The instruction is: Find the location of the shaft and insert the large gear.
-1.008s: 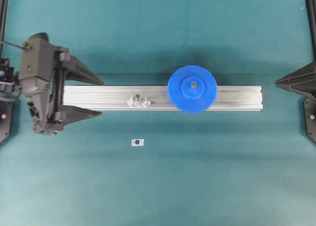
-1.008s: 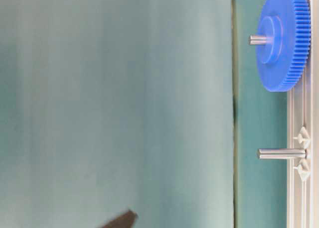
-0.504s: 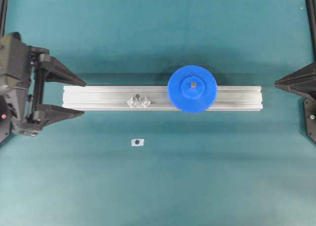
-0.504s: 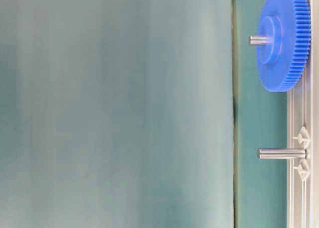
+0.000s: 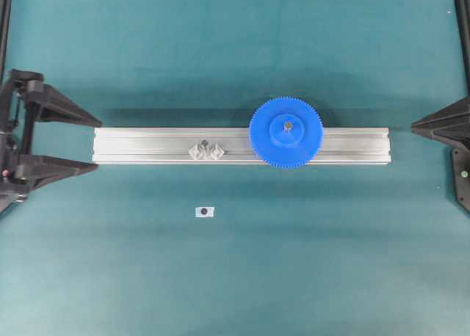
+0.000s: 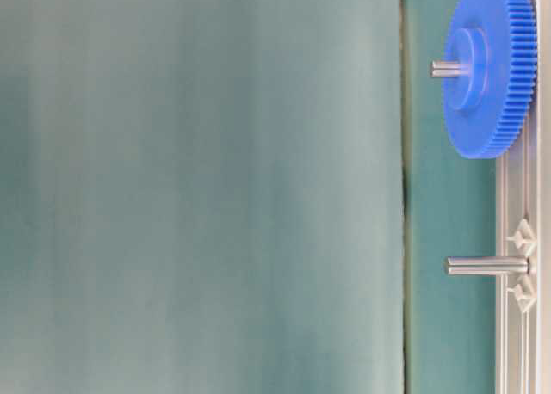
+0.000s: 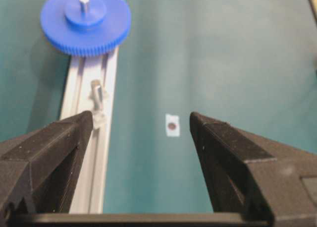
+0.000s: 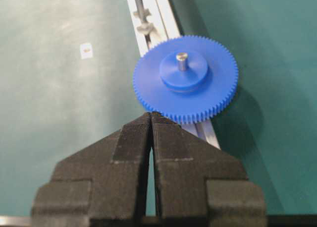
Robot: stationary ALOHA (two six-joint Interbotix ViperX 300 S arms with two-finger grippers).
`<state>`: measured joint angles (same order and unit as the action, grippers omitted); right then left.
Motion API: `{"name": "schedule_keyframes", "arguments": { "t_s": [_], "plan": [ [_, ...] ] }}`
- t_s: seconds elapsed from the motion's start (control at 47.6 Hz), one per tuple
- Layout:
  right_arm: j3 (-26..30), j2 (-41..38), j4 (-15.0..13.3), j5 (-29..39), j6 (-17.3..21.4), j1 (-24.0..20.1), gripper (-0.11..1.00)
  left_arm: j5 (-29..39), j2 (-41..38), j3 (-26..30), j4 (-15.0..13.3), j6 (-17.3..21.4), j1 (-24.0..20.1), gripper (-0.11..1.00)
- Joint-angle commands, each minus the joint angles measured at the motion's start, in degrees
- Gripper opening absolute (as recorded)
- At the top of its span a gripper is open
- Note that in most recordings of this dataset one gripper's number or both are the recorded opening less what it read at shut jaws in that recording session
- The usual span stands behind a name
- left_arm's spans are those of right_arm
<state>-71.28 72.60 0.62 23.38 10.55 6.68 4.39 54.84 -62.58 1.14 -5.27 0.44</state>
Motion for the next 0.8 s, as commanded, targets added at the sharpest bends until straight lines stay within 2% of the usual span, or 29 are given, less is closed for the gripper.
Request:
{"name": "schedule_keyframes", "arguments": {
  "t_s": [0.0,0.777],
  "plan": [
    [0.53,-0.35,0.00,-0.62,0.53,0.18,0.05,-0.53,1.49,-0.09,0.18,0.00,0.26,0.81],
    [-0.35,-0.35,0.00,-1.14,0.53,0.18,0.05,-0.53,8.09,-4.92,0.18,0.09,0.26,0.81]
  ]
}}
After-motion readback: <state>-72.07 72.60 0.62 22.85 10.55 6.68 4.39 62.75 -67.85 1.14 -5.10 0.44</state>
